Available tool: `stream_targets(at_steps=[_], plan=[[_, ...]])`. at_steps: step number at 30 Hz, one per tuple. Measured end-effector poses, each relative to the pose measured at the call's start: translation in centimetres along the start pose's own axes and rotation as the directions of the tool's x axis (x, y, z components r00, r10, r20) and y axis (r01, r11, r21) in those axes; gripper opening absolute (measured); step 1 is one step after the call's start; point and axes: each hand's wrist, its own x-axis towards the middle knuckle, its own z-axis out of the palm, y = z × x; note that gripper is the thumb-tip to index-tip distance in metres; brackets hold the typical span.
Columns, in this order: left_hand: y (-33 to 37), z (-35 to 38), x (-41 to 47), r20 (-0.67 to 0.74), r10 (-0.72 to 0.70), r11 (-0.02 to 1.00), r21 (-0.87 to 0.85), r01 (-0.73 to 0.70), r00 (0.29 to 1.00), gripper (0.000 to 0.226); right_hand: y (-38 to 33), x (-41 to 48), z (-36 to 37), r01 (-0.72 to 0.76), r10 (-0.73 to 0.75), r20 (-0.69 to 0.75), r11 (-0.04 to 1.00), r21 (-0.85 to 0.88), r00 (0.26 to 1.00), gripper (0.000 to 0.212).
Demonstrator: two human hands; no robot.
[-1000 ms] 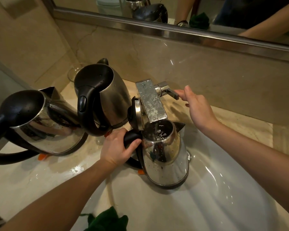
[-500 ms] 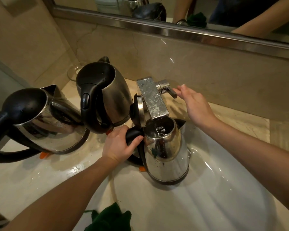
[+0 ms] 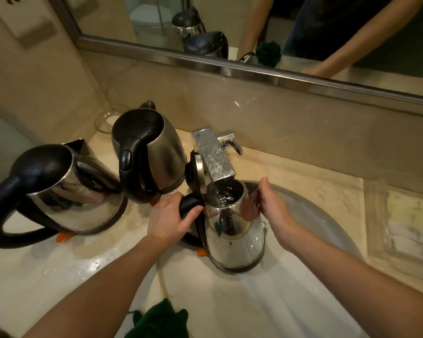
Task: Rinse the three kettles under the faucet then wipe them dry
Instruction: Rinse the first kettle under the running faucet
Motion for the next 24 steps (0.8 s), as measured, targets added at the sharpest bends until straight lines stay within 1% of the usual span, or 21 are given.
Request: stream_targets(at_steps=[2, 4, 7, 9, 11, 12, 13, 15, 17, 19, 21, 24], plan=[[0.3, -0.4, -0.1, 0.043, 0.003, 1.000, -0.005, -0.003, 0.999, 0.062, 0.1, -0.5, 0.5, -0.050, 0.051, 0.001, 0.995, 0.089, 0.999, 0.047], [0.6, -0.7, -0.7, 0.091, 0.018, 0.998, -0.061, -0.012, 0.996, 0.061, 0.5, -0.6, 0.7, -0.069, 0.069, 0.004, 0.987, 0.143, 0.998, 0.050], [1.0, -0.6, -2.1, 0.159, 0.046, 0.959, -0.283, 0.001, 0.986, 0.054, 1.1, -0.5, 1.1, -0.108, 0.108, 0.010, 0.983, 0.150, 0.994, 0.064], [1.4, -0.1, -2.9, 0.134, 0.031, 0.911, -0.412, 0.028, 0.991, 0.046, 1.1, -0.7, 1.3, -0.129, 0.135, -0.024, 0.977, 0.170, 0.991, 0.072], [2.0, 0.0, -3.2, 0.090, -0.026, 0.883, -0.464, 0.065, 0.996, 0.039, 1.2, -0.7, 1.4, -0.150, 0.163, -0.046, 0.966, 0.211, 0.985, 0.076], [2.5, -0.1, -3.4, 0.086, -0.056, 0.864, -0.495, 0.092, 0.995, 0.040, 1.2, -0.7, 1.4, -0.157, 0.174, -0.054, 0.960, 0.232, 0.983, 0.075], [3.0, -0.2, -3.5, 0.107, -0.092, 0.833, -0.537, 0.136, 0.990, 0.045, 1.1, -0.7, 1.4, -0.157, 0.178, -0.062, 0.955, 0.251, 0.982, 0.071], [4.0, -0.6, -3.5, 0.197, -0.188, 0.746, -0.609, 0.270, 0.962, 0.060, 1.0, -0.8, 1.5, -0.154, 0.182, -0.065, 0.940, 0.305, 0.981, 0.063], [4.4, -0.7, -3.1, 0.252, -0.287, 0.684, -0.621, 0.382, 0.924, 0.071, 1.1, -0.7, 1.6, -0.149, 0.186, -0.077, 0.927, 0.345, 0.979, 0.062], [4.7, -0.9, -2.7, 0.297, -0.320, 0.616, -0.656, 0.436, 0.899, 0.076, 1.0, -0.7, 1.8, -0.139, 0.186, -0.101, 0.925, 0.354, 0.977, 0.063], [5.1, -1.1, -2.6, 0.334, -0.336, 0.543, -0.695, 0.471, 0.880, 0.074, 0.9, -0.8, 1.7, -0.136, 0.186, -0.112, 0.927, 0.349, 0.976, 0.063], [5.8, -1.3, -3.2, 0.323, -0.408, 0.469, -0.728, 0.500, 0.854, 0.049, 0.4, -1.4, 1.6, -0.146, 0.189, -0.107, 0.936, 0.321, 0.976, 0.067]])
